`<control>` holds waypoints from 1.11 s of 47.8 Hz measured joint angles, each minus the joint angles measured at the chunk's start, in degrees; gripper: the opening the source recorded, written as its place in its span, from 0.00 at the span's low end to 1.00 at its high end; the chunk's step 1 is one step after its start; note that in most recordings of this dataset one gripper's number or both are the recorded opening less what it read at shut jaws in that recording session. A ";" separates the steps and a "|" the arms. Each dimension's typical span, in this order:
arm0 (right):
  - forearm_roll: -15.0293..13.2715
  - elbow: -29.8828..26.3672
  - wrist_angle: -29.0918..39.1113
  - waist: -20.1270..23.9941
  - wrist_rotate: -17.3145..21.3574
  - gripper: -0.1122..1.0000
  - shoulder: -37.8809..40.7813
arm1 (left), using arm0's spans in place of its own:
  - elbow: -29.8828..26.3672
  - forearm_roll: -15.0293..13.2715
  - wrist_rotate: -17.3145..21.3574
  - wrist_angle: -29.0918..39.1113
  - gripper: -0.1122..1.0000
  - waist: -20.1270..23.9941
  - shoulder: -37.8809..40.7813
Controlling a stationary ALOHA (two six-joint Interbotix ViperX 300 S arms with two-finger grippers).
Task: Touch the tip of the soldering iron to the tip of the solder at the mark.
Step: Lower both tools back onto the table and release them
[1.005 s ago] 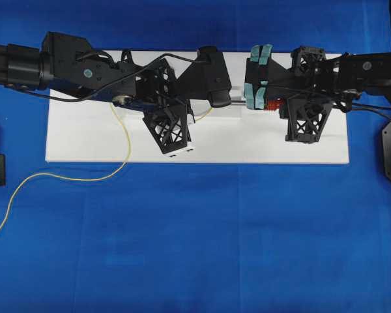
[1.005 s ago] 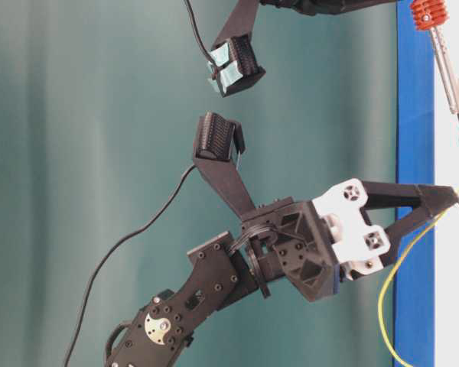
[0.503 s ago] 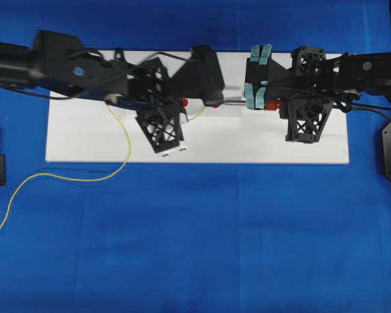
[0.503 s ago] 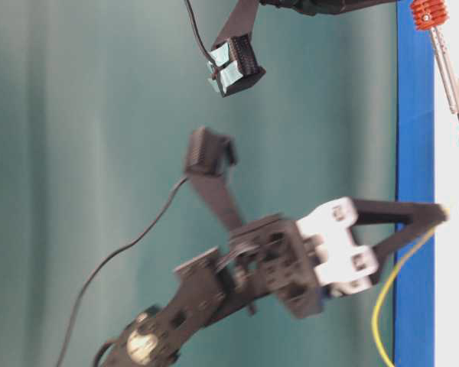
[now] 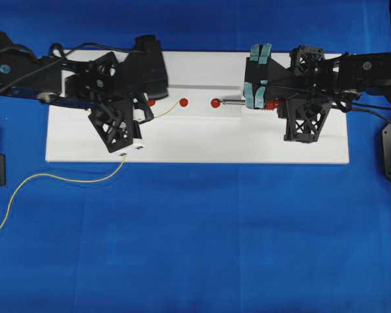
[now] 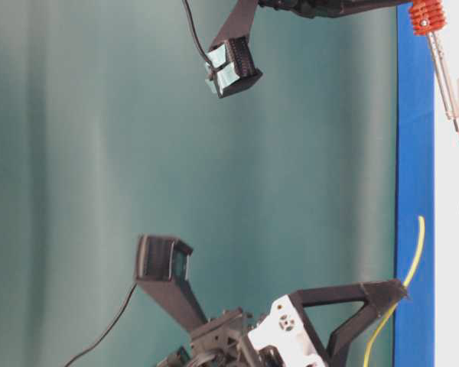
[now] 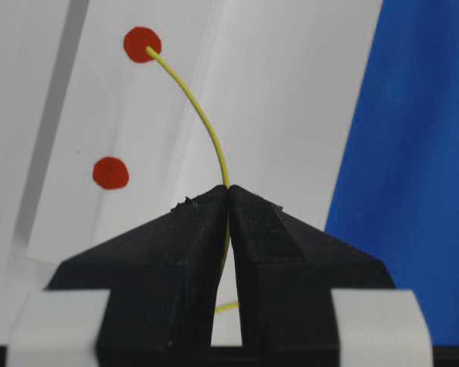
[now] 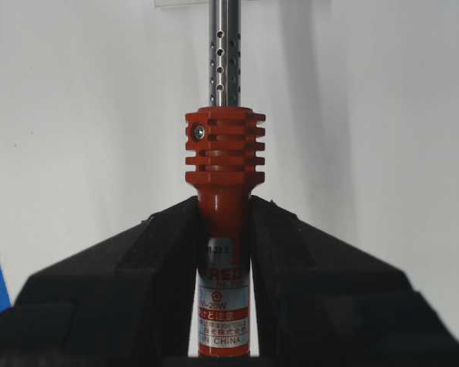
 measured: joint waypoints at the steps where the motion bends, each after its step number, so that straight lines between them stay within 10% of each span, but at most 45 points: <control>1: 0.00 0.00 0.00 0.00 0.00 0.16 0.00 | 0.26 0.00 0.00 -0.44 0.11 0.00 -0.18; 30: 0.00 10.46 -7.73 1.14 6.86 0.16 -18.37 | 2.64 -0.09 -0.26 -4.31 0.11 -0.70 -1.67; 53: 0.62 11.78 -16.08 21.80 17.40 0.16 -19.69 | 8.26 -0.09 -6.94 -13.89 0.11 -18.90 -4.13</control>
